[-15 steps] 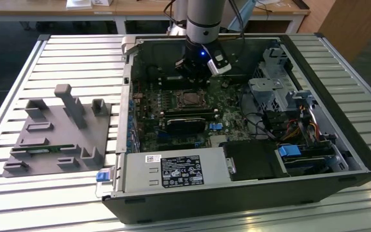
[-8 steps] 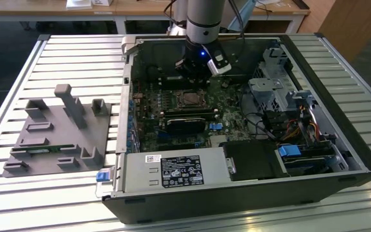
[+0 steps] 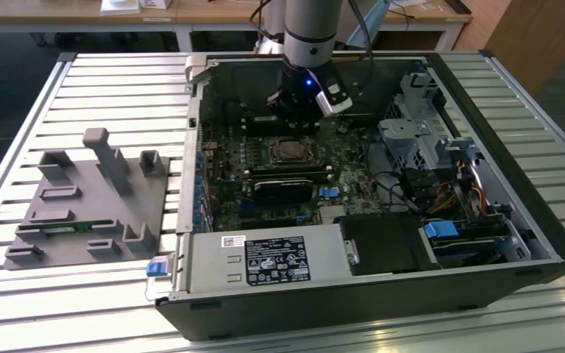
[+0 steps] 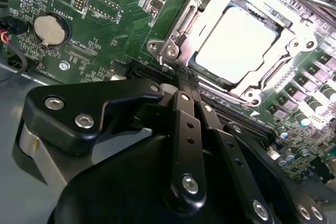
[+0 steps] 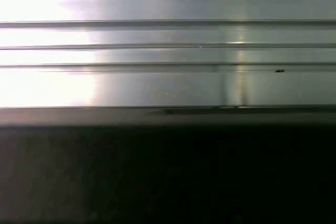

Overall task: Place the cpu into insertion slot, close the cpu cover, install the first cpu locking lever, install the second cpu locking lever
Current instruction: 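Install the first cpu locking lever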

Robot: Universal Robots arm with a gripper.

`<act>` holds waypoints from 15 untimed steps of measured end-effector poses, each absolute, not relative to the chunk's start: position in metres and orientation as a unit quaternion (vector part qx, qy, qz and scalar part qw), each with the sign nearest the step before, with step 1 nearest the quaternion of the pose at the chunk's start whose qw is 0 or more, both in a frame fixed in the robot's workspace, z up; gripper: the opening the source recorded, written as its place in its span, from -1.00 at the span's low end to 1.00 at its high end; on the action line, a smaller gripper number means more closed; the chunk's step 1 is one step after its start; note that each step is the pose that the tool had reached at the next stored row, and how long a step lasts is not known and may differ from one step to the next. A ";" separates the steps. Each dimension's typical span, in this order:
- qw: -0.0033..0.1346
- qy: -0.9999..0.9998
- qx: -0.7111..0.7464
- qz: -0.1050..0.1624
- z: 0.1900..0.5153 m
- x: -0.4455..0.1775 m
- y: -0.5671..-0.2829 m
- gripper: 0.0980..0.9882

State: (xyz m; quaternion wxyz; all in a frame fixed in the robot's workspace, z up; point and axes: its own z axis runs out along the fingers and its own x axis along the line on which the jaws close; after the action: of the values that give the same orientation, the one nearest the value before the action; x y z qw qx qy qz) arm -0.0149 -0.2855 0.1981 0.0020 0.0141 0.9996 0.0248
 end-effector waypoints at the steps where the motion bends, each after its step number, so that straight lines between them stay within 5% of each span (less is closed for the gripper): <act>1: 0.002 1.000 0.014 0.024 0.198 -0.015 -0.285 -0.98; 15: 0.001 1.000 0.014 0.024 0.206 -0.015 -0.285 -0.98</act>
State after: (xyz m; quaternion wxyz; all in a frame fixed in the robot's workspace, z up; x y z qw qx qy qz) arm -0.0147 -0.2853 0.2063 0.0013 0.0142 0.9996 0.0240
